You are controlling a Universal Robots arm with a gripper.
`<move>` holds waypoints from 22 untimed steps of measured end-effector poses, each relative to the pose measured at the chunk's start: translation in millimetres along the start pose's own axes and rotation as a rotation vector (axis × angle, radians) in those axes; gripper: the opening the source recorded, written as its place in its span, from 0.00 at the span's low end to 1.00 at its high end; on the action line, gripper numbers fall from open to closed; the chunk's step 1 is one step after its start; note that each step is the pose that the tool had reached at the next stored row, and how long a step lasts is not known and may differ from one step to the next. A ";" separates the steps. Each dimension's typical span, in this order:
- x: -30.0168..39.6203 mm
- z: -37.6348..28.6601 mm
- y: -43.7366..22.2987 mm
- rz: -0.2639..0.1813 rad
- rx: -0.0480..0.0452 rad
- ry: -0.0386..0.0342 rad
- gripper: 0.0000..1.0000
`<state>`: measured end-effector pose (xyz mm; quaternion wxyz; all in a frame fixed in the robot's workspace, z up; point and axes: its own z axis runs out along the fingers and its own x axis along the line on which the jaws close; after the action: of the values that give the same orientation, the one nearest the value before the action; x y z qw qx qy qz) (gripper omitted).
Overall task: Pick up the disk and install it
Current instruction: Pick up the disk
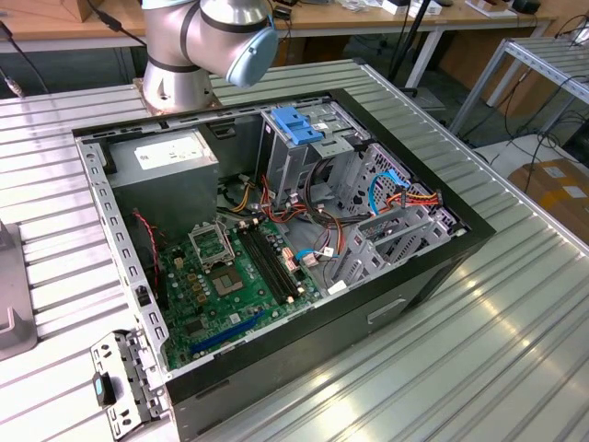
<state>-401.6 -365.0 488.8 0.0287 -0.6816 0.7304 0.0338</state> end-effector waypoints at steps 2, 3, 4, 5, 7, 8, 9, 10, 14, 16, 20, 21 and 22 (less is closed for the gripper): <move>-0.1 0.0 -1.2 0.000 0.0000 0.0000 0.37; -0.1 0.0 -1.9 0.000 -0.0001 0.0001 0.37; -0.2 0.0 -2.6 0.000 0.0000 0.0000 0.37; -0.2 0.0 -3.2 0.000 0.0000 0.0000 0.37; -0.4 0.0 -5.3 0.000 0.0000 0.0000 0.37; -0.4 0.0 -6.5 0.000 0.0000 0.0000 0.37; -0.5 0.0 -7.1 0.000 0.0000 0.0000 0.37; -0.5 0.0 -7.8 0.000 0.0000 0.0000 0.37; -0.8 0.0 -11.3 0.000 0.0000 0.0000 0.37; -0.9 -0.1 -12.6 0.000 -0.0001 0.0001 0.37; -1.1 -0.1 -16.5 0.000 -0.0001 0.0001 0.37; -1.2 0.0 -17.5 0.000 0.0000 0.0000 0.37; -1.2 0.0 -18.2 0.000 0.0000 0.0000 0.37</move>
<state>-383.3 -365.0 488.7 0.0287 -0.6816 0.7303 0.0338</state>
